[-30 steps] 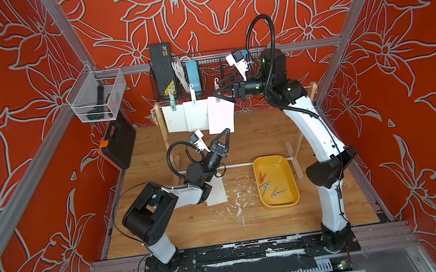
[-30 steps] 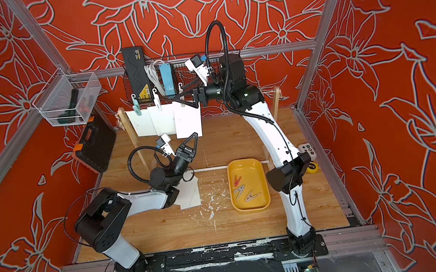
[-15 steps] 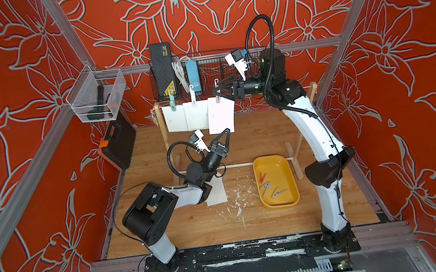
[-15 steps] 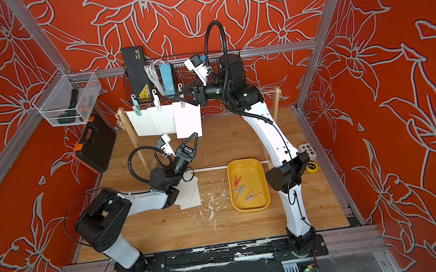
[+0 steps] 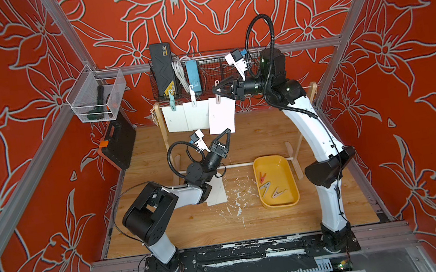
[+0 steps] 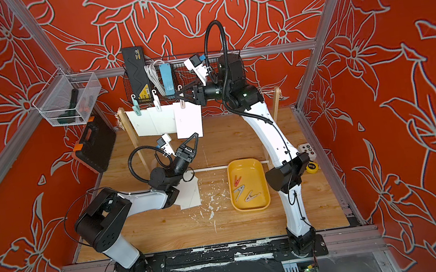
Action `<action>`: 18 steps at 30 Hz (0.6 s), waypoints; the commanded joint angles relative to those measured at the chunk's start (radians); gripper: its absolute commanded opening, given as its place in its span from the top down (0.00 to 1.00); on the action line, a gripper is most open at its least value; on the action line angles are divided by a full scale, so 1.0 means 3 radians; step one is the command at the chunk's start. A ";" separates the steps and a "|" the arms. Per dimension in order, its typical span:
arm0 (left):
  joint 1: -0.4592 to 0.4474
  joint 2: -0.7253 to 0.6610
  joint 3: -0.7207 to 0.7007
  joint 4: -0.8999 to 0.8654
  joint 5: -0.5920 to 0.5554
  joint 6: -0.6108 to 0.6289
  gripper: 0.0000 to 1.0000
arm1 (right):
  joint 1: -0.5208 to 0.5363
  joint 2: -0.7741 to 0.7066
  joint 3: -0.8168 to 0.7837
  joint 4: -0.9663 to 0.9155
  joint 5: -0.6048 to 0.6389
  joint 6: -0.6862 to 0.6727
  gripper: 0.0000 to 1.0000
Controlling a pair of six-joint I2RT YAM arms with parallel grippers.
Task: Remove the postcards from the strings
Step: Remove the clamp from the clothesline.
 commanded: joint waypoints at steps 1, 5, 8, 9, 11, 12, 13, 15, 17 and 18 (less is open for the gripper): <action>0.0004 0.0054 0.0047 0.0752 0.0062 -0.0039 1.00 | 0.0030 0.0011 0.0102 0.0080 0.0035 -0.0014 0.74; 0.0003 0.0051 0.0023 0.0755 0.0094 -0.0055 1.00 | 0.0029 -0.0004 0.0120 0.0113 0.0099 -0.0018 0.75; -0.0005 0.0044 -0.0015 0.0752 0.0103 -0.0065 1.00 | 0.0030 -0.0007 0.0169 0.0111 0.0136 -0.0021 0.74; -0.0001 0.0042 -0.0026 0.0752 0.0108 -0.0062 1.00 | 0.0029 -0.0005 0.0186 0.0100 0.0170 -0.0030 0.75; -0.0001 0.0028 -0.0043 0.0752 0.0122 -0.0065 1.00 | 0.0029 -0.0022 0.0189 0.0095 0.0229 -0.0049 0.75; -0.0001 0.0026 -0.0052 0.0755 0.0137 -0.0065 1.00 | 0.0028 -0.0030 0.0189 0.0098 0.0247 -0.0057 0.75; -0.0001 0.0020 -0.0064 0.0752 0.0150 -0.0065 1.00 | 0.0027 -0.0038 0.0189 0.0106 0.0262 -0.0058 0.75; -0.0010 0.0006 -0.0095 0.0755 0.0153 -0.0061 1.00 | 0.0025 -0.0051 0.0192 0.0112 0.0288 -0.0063 0.75; -0.0016 -0.0003 -0.0126 0.0755 0.0164 -0.0047 1.00 | 0.0022 -0.0056 0.0204 0.0112 0.0306 -0.0061 0.75; -0.0016 -0.0009 -0.0135 0.0754 0.0175 -0.0050 1.00 | 0.0024 -0.0061 0.0204 0.0114 0.0311 -0.0058 0.75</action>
